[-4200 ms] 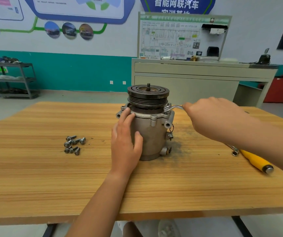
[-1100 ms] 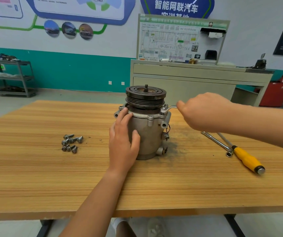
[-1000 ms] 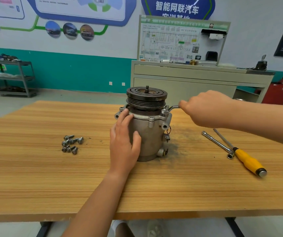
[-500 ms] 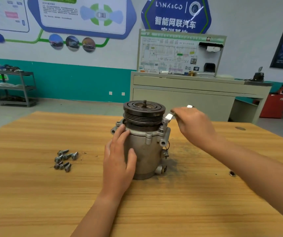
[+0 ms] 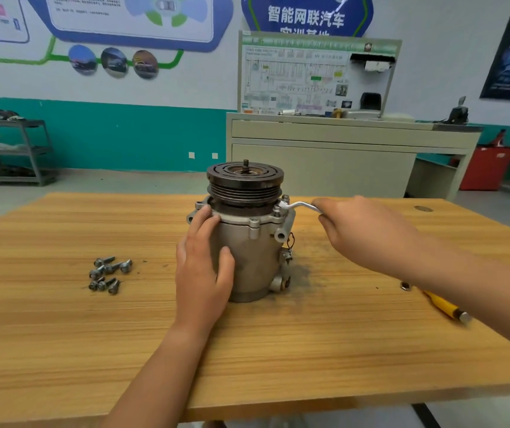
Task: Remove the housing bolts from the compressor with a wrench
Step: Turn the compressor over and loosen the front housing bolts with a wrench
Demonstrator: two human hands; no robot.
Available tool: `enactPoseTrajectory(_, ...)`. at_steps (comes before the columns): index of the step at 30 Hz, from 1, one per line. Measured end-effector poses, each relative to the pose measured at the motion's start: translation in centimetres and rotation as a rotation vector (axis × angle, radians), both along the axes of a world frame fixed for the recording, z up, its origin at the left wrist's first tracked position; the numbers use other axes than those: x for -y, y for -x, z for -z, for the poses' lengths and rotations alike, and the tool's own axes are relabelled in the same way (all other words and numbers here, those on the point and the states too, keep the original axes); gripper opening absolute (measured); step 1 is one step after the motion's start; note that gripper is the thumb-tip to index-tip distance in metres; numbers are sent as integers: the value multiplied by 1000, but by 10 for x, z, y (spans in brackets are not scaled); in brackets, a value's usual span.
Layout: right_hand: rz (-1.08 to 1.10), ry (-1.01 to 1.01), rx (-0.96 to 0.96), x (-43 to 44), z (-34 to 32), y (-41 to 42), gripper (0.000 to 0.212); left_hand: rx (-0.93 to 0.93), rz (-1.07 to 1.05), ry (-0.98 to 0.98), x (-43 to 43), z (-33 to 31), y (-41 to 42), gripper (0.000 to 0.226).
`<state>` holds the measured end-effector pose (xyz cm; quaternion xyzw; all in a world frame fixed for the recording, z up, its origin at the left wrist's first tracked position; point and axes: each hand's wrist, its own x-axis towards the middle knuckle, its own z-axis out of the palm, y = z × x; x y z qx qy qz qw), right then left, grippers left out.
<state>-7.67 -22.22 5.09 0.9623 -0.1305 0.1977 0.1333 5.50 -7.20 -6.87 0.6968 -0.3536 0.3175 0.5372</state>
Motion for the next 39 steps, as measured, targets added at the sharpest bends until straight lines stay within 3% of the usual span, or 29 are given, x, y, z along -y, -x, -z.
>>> enactPoseTrajectory(9, 21, 330, -246, -40, -32, -3, 15, 33, -23, -28, -1, -1, -2, 49)
enactPoseTrajectory(15, 32, 153, -180, -19, -22, 1, 22, 30, -14, -32, -2, -1, -1, 50)
enactPoseTrajectory(24, -49, 257, -267, -29, -37, -1, 16, 32, -6, 3, -1, 1, -4, 49)
enactPoseTrajectory(29, -10, 124, -280, -19, -40, -4, 11, 17, 2, -6, -2, 0, -3, 52)
enactPoseTrajectory(34, -35, 332, -294, -29, -36, -4, 23, 17, 1, -5, -2, 0, -2, 52)
enactPoseTrajectory(39, -70, 341, -289, -19, -33, -5, 18, 18, 4, -12, -3, 1, -2, 52)
